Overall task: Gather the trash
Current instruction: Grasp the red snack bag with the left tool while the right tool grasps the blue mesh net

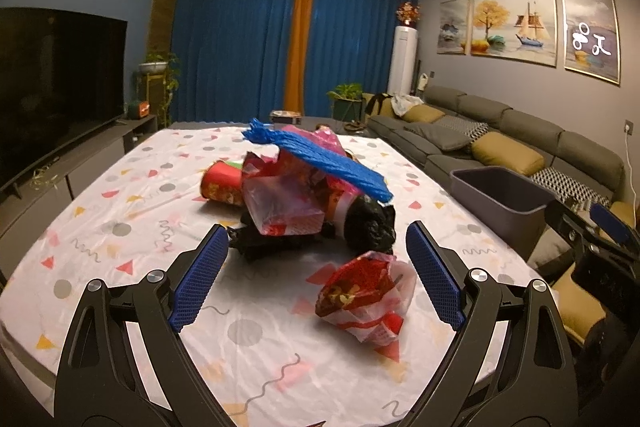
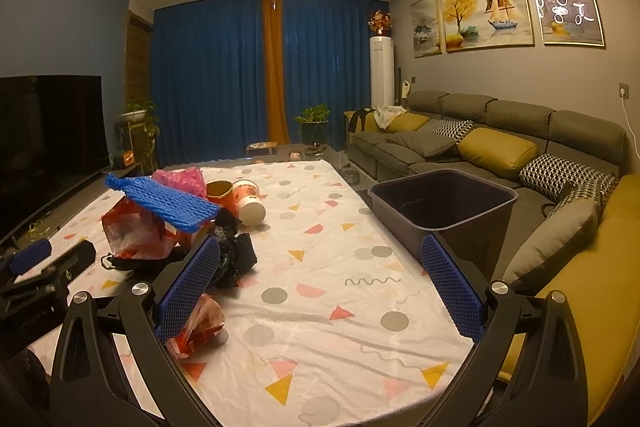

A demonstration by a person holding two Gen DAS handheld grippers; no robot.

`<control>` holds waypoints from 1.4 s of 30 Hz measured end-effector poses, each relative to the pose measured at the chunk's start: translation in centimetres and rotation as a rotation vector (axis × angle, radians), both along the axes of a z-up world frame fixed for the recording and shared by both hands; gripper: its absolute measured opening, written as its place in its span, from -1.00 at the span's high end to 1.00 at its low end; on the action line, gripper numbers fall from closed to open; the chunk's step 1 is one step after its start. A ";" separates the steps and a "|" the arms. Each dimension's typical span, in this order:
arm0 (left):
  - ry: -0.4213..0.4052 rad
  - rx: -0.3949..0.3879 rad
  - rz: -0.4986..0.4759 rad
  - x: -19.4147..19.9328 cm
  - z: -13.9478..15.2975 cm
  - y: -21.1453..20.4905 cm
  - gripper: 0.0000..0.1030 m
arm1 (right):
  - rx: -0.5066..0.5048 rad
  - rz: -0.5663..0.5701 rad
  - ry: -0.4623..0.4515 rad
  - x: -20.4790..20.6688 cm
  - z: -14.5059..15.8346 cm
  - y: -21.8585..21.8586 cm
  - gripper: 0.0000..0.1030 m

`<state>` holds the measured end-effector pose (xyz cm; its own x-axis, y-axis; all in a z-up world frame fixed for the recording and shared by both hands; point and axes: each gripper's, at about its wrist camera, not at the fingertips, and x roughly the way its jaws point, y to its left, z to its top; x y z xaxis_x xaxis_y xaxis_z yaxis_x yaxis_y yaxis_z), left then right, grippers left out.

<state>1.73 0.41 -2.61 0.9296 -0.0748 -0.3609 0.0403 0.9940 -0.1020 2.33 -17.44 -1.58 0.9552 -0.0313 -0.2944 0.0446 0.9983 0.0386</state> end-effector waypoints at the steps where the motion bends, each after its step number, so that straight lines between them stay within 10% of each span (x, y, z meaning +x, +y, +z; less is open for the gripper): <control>1: 0.003 -0.001 -0.011 0.1 -0.3 -0.1 -0.71 | 0.002 0.004 0.002 0.2 -0.1 0.0 -0.90; 20: 0.235 0.014 -0.185 6.4 -7.2 -3.8 -0.16 | 0.020 0.060 0.054 2.7 -2.5 -0.3 -0.69; 23: 0.241 -0.015 -0.200 6.6 -7.2 -3.1 0.34 | 0.016 0.073 0.066 3.2 -2.7 0.1 -0.55; 30: 0.210 -0.014 -0.219 6.0 -6.8 -2.8 0.89 | 0.007 0.128 0.081 4.0 -2.9 1.6 -0.43; 42: 0.080 -0.050 -0.094 1.7 -2.5 3.0 0.91 | -0.045 0.284 0.076 6.0 -2.7 7.1 -0.23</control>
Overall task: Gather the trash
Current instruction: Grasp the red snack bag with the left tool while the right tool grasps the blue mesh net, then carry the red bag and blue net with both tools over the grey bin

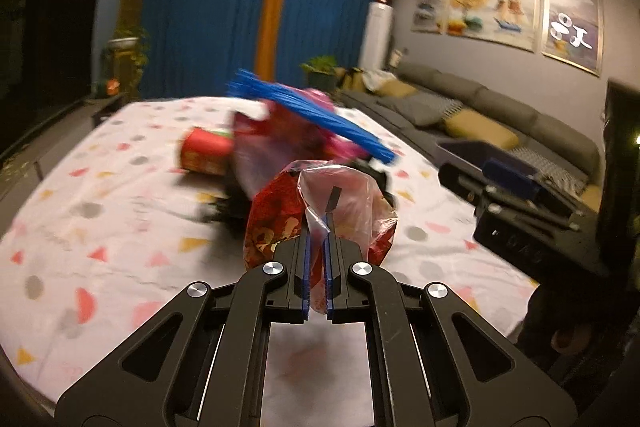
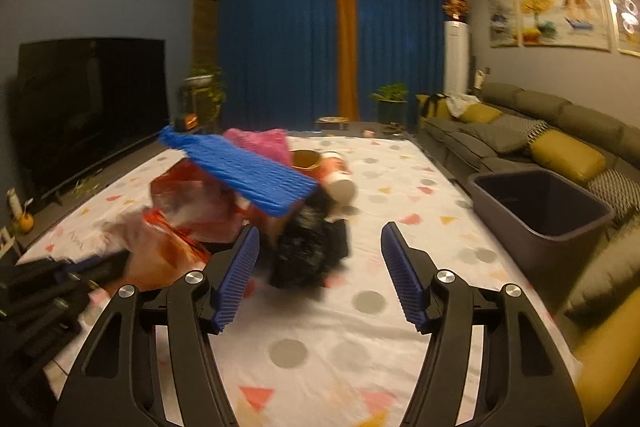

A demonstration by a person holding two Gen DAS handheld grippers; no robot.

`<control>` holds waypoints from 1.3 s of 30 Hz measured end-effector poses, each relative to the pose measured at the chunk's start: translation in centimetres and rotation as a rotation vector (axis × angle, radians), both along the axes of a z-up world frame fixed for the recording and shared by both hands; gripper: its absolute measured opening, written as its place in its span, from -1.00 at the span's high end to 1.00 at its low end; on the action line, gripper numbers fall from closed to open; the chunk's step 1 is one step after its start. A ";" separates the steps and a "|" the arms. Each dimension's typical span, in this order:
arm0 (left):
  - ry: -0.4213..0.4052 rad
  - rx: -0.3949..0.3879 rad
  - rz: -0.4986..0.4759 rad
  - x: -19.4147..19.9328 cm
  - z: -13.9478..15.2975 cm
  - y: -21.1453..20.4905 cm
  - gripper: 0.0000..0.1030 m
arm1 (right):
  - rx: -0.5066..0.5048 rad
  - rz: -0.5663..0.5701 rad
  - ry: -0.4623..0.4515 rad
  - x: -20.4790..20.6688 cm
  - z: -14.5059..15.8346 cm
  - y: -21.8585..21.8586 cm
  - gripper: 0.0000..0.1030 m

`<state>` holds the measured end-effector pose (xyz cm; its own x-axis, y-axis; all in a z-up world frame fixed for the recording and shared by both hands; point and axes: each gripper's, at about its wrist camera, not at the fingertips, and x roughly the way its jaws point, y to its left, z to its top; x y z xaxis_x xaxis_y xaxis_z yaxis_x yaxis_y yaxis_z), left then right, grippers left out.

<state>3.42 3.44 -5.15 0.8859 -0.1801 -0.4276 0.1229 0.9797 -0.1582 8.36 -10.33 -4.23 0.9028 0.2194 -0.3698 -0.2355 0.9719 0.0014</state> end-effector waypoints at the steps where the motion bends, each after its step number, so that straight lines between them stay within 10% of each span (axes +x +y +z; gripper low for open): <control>1: -0.006 -0.007 0.022 -0.2 0.2 0.7 0.91 | -0.006 0.010 0.000 0.2 0.0 0.5 -0.23; 11: -0.001 -0.081 0.127 -0.4 0.8 5.8 0.91 | -0.135 0.069 -0.030 4.0 -0.3 6.4 -0.05; 17: 0.002 -0.094 0.119 0.3 0.6 6.2 0.91 | -0.157 0.079 -0.001 6.1 -0.6 6.9 0.81; 39: -0.067 -0.057 0.039 0.1 3.5 1.1 0.91 | 0.016 -0.014 -0.110 -1.2 3.5 -2.1 0.85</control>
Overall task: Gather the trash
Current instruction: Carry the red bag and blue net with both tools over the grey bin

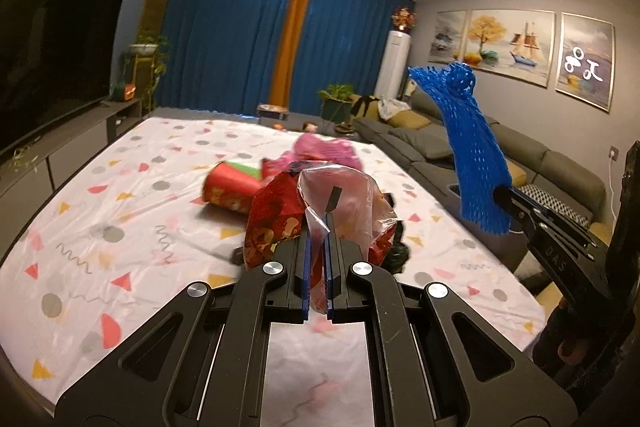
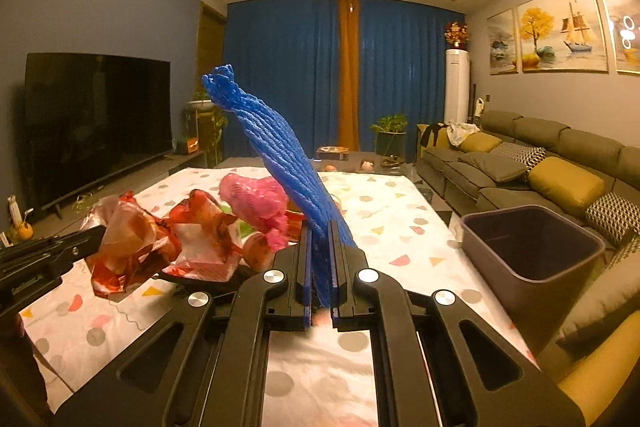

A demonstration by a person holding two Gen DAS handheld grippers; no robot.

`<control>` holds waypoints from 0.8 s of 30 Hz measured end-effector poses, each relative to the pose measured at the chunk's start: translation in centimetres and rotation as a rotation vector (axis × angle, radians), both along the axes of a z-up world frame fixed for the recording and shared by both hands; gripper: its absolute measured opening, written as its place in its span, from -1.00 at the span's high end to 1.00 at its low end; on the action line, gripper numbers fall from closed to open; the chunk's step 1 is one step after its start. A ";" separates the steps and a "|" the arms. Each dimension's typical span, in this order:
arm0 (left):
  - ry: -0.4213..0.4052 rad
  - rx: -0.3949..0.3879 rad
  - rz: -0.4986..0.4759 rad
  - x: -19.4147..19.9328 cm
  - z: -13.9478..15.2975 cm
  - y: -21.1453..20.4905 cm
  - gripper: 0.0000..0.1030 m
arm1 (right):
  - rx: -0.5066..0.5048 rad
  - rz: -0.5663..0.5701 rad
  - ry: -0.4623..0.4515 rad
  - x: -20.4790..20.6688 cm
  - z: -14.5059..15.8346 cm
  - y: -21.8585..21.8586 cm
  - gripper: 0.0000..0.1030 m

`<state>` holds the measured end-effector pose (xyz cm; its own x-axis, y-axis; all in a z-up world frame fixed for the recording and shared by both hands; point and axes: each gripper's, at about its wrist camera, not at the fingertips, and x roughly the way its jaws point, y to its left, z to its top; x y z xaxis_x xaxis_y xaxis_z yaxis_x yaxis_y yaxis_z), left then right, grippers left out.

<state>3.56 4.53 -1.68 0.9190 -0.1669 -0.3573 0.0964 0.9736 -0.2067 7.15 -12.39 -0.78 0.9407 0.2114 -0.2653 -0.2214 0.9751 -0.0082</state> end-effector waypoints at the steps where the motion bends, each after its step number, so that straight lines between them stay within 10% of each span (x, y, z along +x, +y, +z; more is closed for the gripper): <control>1: -0.004 0.005 -0.011 0.1 0.2 -0.7 0.91 | 0.004 -0.006 -0.001 -0.3 0.0 -0.4 0.85; 24: -0.112 0.050 -0.387 11.3 3.2 -22.4 0.91 | 0.101 -0.355 -0.040 3.1 0.8 -16.7 0.85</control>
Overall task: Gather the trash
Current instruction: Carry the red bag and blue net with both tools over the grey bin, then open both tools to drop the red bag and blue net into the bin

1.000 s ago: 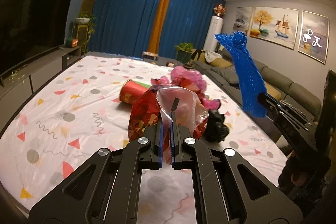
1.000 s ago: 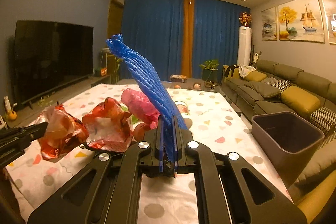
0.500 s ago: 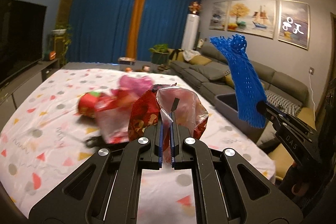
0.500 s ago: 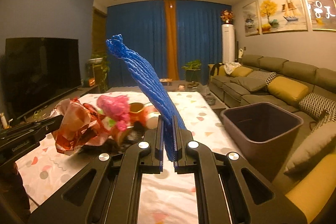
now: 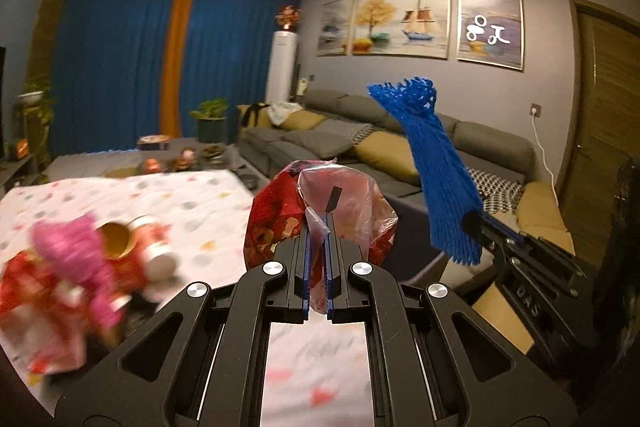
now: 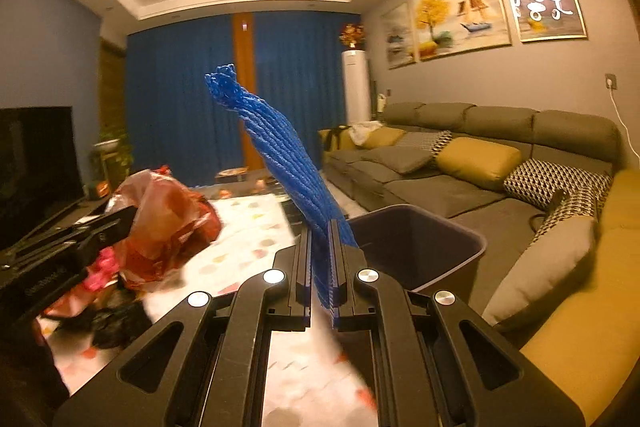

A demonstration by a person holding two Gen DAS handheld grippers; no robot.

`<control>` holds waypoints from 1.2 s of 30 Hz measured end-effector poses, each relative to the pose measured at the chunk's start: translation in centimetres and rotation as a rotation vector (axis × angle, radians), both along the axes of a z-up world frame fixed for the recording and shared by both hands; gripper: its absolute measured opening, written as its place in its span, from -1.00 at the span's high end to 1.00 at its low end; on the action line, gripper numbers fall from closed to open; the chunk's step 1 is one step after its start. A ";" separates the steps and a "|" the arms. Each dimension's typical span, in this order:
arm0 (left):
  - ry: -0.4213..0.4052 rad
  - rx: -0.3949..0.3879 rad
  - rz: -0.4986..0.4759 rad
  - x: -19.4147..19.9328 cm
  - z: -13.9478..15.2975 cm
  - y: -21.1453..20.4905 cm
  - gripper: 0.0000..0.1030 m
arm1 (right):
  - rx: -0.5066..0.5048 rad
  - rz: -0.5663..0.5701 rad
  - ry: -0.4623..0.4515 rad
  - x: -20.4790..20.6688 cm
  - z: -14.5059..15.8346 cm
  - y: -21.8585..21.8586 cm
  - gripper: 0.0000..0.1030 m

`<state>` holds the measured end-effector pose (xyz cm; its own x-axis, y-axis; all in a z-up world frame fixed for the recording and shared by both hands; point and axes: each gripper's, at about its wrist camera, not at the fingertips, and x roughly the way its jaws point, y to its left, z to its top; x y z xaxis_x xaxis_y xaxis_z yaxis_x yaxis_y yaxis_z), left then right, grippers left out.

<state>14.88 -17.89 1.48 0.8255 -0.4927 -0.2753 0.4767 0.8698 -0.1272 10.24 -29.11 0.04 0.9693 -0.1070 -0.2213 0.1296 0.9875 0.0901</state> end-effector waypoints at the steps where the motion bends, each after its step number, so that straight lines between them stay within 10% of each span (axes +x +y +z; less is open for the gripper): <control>1: 0.002 -0.003 -0.012 0.9 -0.1 -1.0 0.91 | 0.008 -0.009 0.001 0.4 -0.1 -0.5 0.85; 36: 0.158 0.021 -0.179 13.5 -6.4 -12.4 0.89 | 0.104 -0.088 0.093 8.2 -3.5 -6.0 0.84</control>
